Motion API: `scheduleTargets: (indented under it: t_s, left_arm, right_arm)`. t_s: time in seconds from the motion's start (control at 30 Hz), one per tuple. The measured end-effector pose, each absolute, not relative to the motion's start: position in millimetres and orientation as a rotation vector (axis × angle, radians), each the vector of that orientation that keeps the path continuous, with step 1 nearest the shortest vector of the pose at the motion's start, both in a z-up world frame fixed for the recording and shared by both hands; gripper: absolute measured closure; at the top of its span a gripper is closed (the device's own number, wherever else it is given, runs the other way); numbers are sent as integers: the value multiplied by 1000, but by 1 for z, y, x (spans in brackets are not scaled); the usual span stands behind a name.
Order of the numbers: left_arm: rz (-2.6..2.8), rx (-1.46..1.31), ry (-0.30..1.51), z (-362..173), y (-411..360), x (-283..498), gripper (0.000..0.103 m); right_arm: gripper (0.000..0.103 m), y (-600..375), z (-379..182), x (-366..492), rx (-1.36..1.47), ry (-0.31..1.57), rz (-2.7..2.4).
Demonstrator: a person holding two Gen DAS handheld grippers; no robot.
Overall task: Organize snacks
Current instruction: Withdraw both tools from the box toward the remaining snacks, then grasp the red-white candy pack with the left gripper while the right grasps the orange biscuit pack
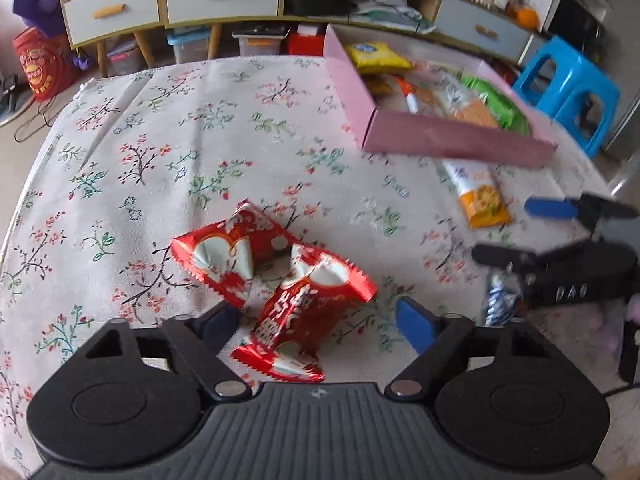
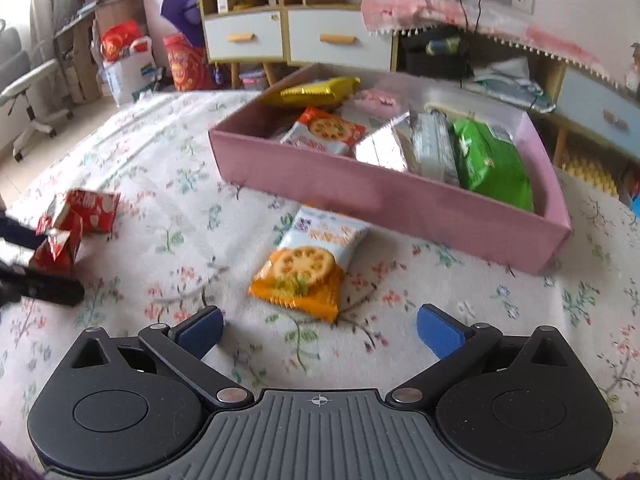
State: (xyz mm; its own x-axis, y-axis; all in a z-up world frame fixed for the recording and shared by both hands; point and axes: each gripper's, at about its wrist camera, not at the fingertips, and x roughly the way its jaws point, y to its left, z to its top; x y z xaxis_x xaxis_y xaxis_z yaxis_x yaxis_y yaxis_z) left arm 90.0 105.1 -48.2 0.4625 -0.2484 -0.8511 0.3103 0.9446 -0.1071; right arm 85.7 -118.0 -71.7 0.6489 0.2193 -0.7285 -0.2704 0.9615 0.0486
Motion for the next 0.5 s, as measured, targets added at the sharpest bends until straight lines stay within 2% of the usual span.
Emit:
scheduleTargets:
  t_s: [0.3, 0.5]
  left_arm:
    - [-364, 172, 1002, -50, 101, 83, 30]
    - [-326, 99, 1001, -45, 111, 89, 54]
  right_arm:
    - [0, -115, -74, 100, -34, 767, 240]
    - [0, -111, -76, 108, -13, 748, 201]
